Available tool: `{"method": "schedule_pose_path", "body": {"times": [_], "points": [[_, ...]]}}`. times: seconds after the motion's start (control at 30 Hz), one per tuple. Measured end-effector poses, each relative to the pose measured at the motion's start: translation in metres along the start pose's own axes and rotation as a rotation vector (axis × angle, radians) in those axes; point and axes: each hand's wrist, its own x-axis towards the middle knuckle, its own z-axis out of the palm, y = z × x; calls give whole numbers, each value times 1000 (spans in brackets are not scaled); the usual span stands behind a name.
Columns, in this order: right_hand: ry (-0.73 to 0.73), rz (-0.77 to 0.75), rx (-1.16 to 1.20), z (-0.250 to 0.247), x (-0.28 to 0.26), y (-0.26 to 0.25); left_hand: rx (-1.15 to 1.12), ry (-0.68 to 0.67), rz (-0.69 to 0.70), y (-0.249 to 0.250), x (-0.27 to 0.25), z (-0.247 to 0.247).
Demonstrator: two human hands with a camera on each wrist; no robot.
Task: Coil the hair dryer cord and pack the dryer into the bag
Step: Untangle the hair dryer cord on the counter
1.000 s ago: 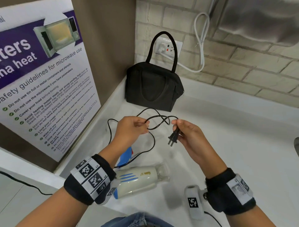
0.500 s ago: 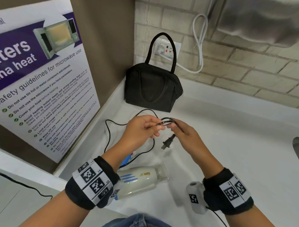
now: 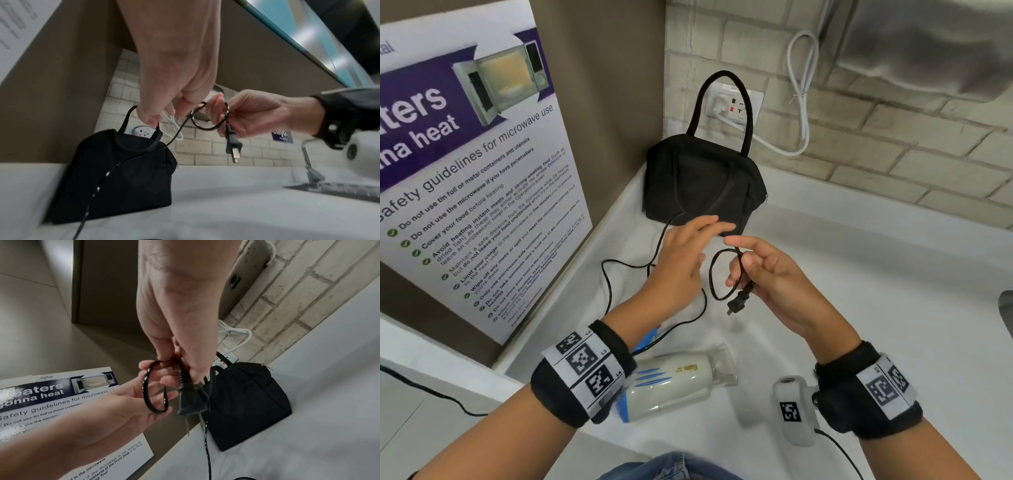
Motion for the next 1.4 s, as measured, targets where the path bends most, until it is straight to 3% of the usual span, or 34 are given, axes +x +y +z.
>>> {"method": "schedule_pose_path", "body": {"times": [0.13, 0.23, 0.3, 0.37, 0.43, 0.53, 0.67, 0.8, 0.87, 1.0, 1.17, 1.4], "points": [[-40, -40, -46, -3, -3, 0, 146, -120, 58, 0, 9, -1], [-66, -60, -229, -6, -8, 0, 264, -186, 130, -2, 17, -3], [-8, -52, -375, -8, -10, 3, 227, -212, 108, -7, 21, -5], [98, -34, -456, -14, -12, 10, 115, -143, 4, -14, 24, -8], [201, -44, -519, -26, -14, 17, 49, 19, -74, -20, 26, -15], [203, -18, -645, -42, -14, 30, -37, 211, -78, -15, 26, -25], [138, 63, -862, -45, -8, 36, -84, 161, -61, 0, 24, -24], [333, -63, -608, -34, -1, 5, -94, 151, -37, 9, 20, -18], [257, -142, -573, -20, 3, -11, -97, 130, -36, 14, 18, -13], [168, -238, -783, -7, 18, -17, -90, 136, -67, 24, 15, -13], [100, -73, -869, -14, 26, 0, -111, 215, -137, 22, 10, -27], [223, 7, -1106, -28, 35, 41, -150, 239, -258, 12, 1, -29]]}}
